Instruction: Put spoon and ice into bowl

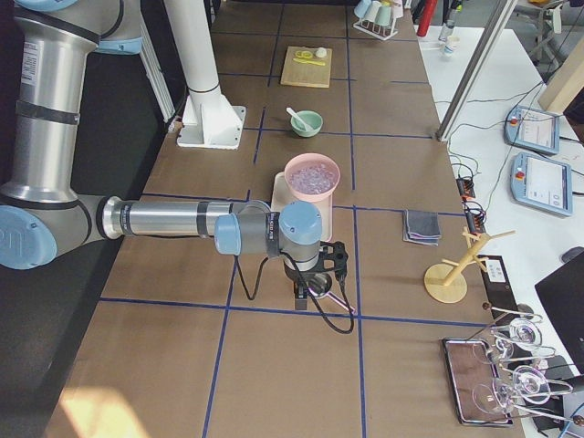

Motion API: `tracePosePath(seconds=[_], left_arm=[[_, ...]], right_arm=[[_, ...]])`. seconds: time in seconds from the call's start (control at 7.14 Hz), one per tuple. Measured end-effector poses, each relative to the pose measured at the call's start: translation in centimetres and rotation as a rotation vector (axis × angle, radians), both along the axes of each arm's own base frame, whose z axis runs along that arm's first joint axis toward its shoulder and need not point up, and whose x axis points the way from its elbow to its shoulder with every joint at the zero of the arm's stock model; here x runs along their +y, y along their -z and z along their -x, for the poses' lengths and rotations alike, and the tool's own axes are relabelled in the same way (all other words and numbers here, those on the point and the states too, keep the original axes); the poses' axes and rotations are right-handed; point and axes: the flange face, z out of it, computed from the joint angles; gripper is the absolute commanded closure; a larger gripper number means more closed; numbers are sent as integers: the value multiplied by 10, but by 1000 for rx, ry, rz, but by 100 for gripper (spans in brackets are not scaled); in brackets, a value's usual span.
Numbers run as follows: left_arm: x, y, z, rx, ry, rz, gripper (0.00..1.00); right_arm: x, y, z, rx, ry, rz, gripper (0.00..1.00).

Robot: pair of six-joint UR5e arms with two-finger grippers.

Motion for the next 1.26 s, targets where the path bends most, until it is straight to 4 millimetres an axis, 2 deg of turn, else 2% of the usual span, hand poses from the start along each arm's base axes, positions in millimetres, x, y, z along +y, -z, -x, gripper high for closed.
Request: tracePosePath(seconds=[0.28, 0.42, 0.56, 0.84, 1.26], left_arm=[[14, -15, 21, 107, 29, 9, 0], [17, -17, 24, 136, 39, 14, 0], [17, -16, 24, 147, 43, 15, 0], [17, -14, 25, 152, 43, 10, 0], [18, -12, 25, 154, 40, 4, 0]], right_arm=[[-10, 13, 12, 3, 28, -47, 0], [-18, 26, 28, 0, 47, -88, 0], [-26, 47, 48, -12, 36, -104, 0], [-35, 110, 102, -49, -25, -74, 0], [-38, 201, 208, -65, -163, 23, 0]])
